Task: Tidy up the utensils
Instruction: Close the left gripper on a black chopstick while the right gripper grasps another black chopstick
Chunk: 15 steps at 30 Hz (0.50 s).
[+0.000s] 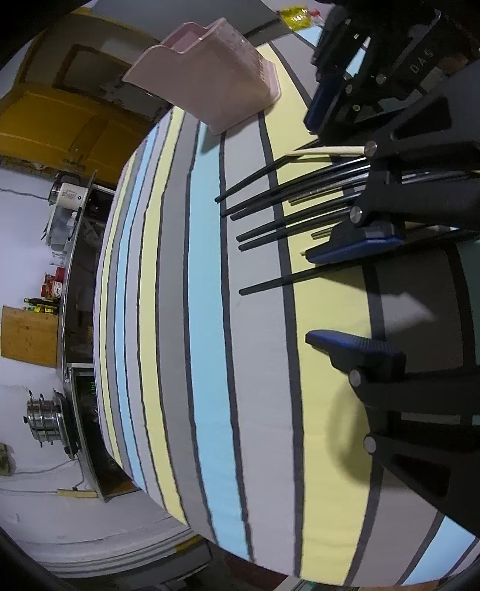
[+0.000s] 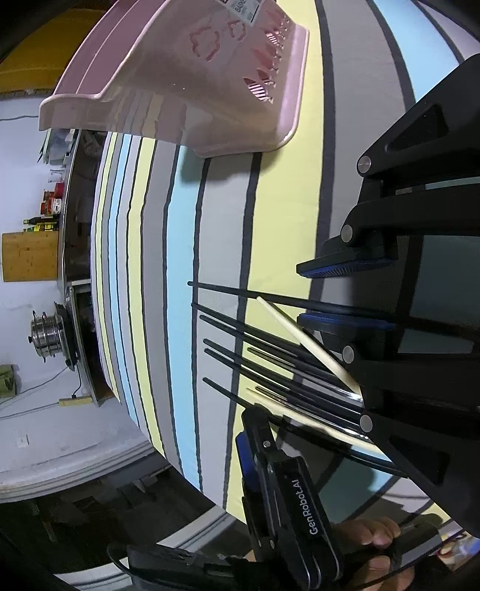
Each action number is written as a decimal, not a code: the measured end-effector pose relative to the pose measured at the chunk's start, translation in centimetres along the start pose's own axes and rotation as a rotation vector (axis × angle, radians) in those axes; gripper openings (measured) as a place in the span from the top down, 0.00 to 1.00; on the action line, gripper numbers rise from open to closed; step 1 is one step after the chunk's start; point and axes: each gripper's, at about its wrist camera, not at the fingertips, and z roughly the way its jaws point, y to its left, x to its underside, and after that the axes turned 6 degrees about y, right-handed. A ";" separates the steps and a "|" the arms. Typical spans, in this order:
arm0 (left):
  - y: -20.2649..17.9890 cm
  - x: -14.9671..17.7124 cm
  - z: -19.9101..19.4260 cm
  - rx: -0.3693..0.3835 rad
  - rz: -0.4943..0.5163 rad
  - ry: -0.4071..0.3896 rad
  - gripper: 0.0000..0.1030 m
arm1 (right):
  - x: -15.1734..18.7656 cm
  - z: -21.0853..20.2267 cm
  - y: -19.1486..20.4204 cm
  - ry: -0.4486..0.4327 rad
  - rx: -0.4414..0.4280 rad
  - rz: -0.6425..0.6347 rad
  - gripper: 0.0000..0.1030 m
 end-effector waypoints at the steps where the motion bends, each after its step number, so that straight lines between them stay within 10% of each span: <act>1: -0.3 -0.1 0.2 -0.015 0.021 0.004 0.62 | -0.2 0.1 0.0 0.000 0.004 -0.001 0.80; 8: -1.1 -0.7 0.6 -0.076 0.073 0.016 0.65 | -1.3 0.7 0.5 0.009 0.024 -0.001 0.80; 15: 0.1 -0.9 0.5 -0.077 0.040 0.022 0.89 | -3.1 1.7 0.5 0.026 0.047 -0.011 0.80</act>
